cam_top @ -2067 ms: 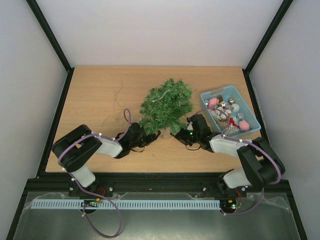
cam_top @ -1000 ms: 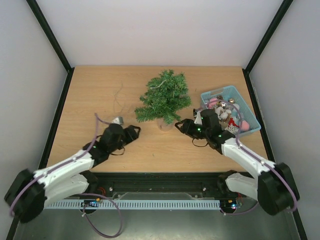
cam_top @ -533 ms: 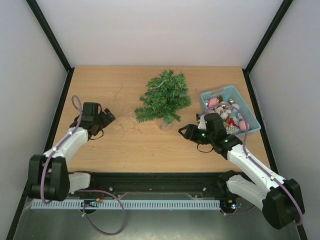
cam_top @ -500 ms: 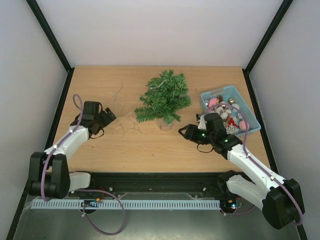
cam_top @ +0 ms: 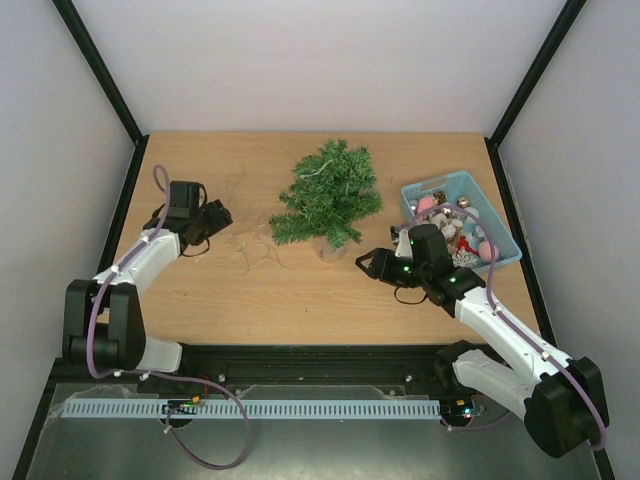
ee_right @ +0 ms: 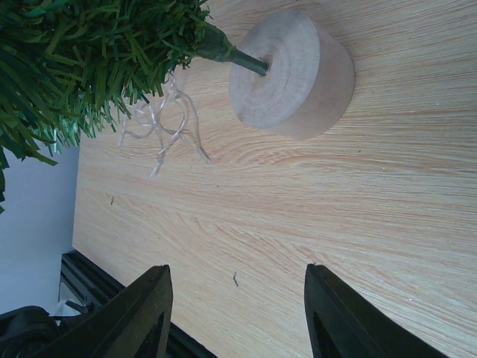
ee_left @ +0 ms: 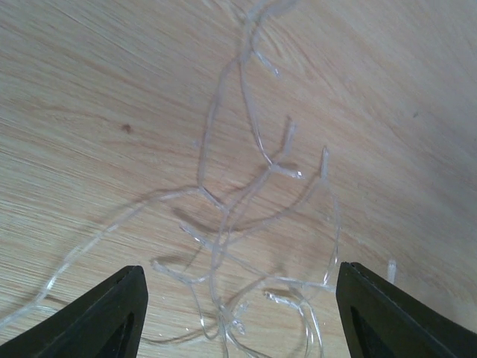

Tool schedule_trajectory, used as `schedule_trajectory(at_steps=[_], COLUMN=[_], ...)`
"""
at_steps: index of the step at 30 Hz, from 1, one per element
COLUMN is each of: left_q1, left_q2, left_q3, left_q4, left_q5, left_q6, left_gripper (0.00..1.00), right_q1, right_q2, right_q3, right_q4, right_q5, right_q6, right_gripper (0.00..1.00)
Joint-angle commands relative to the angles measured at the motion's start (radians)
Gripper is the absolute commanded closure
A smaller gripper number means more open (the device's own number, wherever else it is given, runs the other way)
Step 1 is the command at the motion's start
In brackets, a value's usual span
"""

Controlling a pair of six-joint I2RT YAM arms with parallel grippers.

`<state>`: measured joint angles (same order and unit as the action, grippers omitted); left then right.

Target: Decorate the small christmas tree

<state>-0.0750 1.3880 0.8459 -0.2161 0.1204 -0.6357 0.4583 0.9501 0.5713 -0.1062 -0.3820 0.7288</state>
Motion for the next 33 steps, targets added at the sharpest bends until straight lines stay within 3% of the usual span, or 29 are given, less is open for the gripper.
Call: schedule_trajectory(at_steps=[1, 6, 13, 24, 33], left_q1=[-0.058, -0.119, -0.119, -0.127, -0.128], left_q2=[0.032, 0.05, 0.077, 0.155, 0.185], left_q3=[0.027, 0.014, 0.007, 0.003, 0.008], left_q4=[-0.049, -0.039, -0.044, -0.007, -0.014], left_q5=[-0.007, -0.056, -0.109, -0.115, -0.138], left_q6=[0.021, -0.004, -0.003, 0.002, 0.016], left_gripper=[0.26, 0.31, 0.61, 0.63, 0.88], right_q1=[-0.003, -0.003, -0.003, -0.003, -0.004], right_q2=[0.006, 0.006, -0.015, -0.038, -0.048], right_q3=[0.001, -0.017, -0.049, -0.086, -0.107], right_q4=[-0.019, -0.004, 0.002, 0.007, 0.009], right_q5=[-0.02, -0.03, -0.033, -0.033, -0.035], right_q6=[-0.026, -0.023, -0.02, -0.015, -0.014], right_gripper=[0.49, 0.48, 0.48, 0.47, 0.47])
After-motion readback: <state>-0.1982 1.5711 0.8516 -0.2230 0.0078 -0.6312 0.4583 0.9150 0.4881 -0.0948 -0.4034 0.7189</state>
